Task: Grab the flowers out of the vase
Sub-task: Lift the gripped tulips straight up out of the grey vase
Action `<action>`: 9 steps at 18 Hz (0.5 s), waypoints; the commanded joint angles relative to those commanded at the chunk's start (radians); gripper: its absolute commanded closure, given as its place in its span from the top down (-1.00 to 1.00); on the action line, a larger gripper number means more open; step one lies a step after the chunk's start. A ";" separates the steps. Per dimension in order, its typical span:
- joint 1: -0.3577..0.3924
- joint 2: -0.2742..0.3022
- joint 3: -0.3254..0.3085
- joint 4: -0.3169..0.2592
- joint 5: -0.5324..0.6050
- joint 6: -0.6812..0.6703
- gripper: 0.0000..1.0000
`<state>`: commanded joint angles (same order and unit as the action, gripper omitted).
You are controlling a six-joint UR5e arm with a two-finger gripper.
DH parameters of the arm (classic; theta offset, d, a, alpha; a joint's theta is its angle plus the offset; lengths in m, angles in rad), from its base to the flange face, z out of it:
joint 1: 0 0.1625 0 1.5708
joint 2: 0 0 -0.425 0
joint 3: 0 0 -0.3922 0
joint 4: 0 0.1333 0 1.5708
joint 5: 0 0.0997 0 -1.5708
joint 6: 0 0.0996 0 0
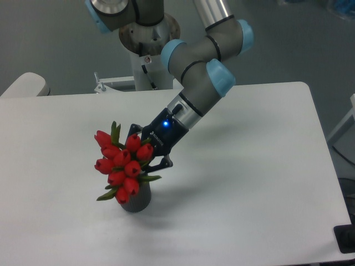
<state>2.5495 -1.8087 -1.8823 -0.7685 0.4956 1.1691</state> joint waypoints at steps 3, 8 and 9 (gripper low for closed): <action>0.000 0.017 0.023 0.000 -0.017 -0.061 -0.30; 0.017 0.041 0.029 -0.002 -0.022 -0.077 -0.30; 0.020 0.046 0.032 -0.002 -0.026 -0.084 -0.30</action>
<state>2.5694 -1.7626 -1.8500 -0.7701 0.4694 1.0846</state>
